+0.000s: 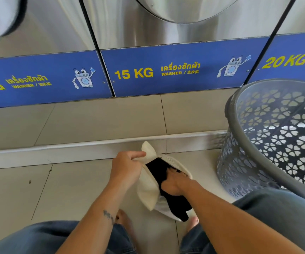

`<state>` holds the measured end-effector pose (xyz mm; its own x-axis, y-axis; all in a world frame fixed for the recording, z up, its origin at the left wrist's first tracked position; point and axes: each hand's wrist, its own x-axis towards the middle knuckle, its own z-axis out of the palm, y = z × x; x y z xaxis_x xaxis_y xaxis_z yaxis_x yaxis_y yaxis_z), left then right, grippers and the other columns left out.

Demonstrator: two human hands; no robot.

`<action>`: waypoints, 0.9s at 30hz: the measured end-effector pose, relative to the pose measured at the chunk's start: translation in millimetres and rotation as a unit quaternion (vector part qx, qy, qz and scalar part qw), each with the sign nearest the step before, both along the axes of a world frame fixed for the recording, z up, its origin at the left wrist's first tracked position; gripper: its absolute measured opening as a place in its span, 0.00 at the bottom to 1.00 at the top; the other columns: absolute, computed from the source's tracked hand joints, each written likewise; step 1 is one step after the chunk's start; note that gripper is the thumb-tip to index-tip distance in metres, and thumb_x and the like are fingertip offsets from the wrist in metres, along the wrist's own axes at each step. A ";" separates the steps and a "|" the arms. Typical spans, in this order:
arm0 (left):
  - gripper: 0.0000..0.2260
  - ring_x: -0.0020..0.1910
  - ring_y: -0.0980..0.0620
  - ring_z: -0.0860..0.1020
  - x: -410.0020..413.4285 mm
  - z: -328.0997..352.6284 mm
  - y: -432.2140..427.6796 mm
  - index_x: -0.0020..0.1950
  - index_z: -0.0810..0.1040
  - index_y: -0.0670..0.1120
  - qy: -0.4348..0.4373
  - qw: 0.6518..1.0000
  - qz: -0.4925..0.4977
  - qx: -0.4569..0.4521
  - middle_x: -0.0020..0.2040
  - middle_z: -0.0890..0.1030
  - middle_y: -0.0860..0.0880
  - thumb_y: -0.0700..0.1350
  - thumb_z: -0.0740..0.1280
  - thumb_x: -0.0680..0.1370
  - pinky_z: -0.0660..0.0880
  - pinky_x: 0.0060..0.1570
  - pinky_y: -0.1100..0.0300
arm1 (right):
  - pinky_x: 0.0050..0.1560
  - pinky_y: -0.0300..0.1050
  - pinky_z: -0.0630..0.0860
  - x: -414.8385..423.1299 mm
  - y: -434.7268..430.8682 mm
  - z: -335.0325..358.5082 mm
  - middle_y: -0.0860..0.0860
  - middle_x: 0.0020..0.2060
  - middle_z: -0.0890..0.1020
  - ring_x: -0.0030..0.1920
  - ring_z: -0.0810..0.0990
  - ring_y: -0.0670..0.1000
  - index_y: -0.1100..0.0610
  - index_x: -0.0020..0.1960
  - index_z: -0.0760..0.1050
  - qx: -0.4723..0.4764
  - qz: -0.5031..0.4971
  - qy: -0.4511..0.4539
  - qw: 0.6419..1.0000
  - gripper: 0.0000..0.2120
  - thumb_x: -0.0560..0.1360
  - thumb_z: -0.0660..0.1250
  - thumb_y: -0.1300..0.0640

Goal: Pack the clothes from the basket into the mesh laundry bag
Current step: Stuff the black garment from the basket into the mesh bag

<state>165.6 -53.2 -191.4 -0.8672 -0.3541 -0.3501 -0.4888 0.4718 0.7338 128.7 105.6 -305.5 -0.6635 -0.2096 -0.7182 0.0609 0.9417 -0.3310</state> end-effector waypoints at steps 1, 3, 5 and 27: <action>0.25 0.54 0.52 0.78 -0.4 -0.4 -0.6 0.57 0.83 0.54 0.006 1.000 -0.001 -0.004 0.63 0.79 0.51 0.32 0.55 0.74 0.72 0.43 0.66 | 0.74 0.60 0.63 -5.0 0.3 3.8 0.55 0.78 0.64 0.75 0.65 0.63 0.50 0.81 0.53 -0.023 -0.011 -0.007 1.000 0.42 0.69 0.59 0.48; 0.25 0.52 0.51 0.80 -3.5 -1.5 -2.3 0.58 0.83 0.54 0.019 1.000 0.005 -0.002 0.64 0.80 0.50 0.33 0.56 0.74 0.74 0.43 0.64 | 0.72 0.58 0.68 -10.9 3.1 10.5 0.57 0.75 0.69 0.72 0.70 0.61 0.53 0.80 0.57 -0.060 -0.041 -0.008 0.997 0.40 0.69 0.61 0.50; 0.25 0.42 0.56 0.79 -7.9 -0.2 -2.5 0.59 0.83 0.54 0.024 1.000 0.013 0.003 0.64 0.79 0.50 0.33 0.56 0.74 0.72 0.36 0.66 | 0.70 0.58 0.70 -13.2 8.7 16.9 0.57 0.75 0.68 0.72 0.69 0.61 0.53 0.80 0.57 -0.041 -0.049 0.035 0.997 0.41 0.69 0.63 0.49; 0.25 0.64 0.45 0.75 5.7 2.1 -6.9 0.60 0.82 0.53 0.020 1.000 0.011 0.016 0.67 0.77 0.47 0.33 0.56 0.74 0.73 0.59 0.57 | 0.47 0.54 0.84 50.6 23.3 64.3 0.61 0.65 0.73 0.57 0.80 0.63 0.50 0.80 0.40 -0.028 -0.124 -0.031 0.991 0.48 0.71 0.69 0.55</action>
<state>171.3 -60.1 -189.3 -0.8729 -0.3624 -0.3268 -0.4690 0.4378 0.7671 179.3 128.8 -241.2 -0.6546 -0.0872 -0.7509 0.3097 0.8752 -0.3716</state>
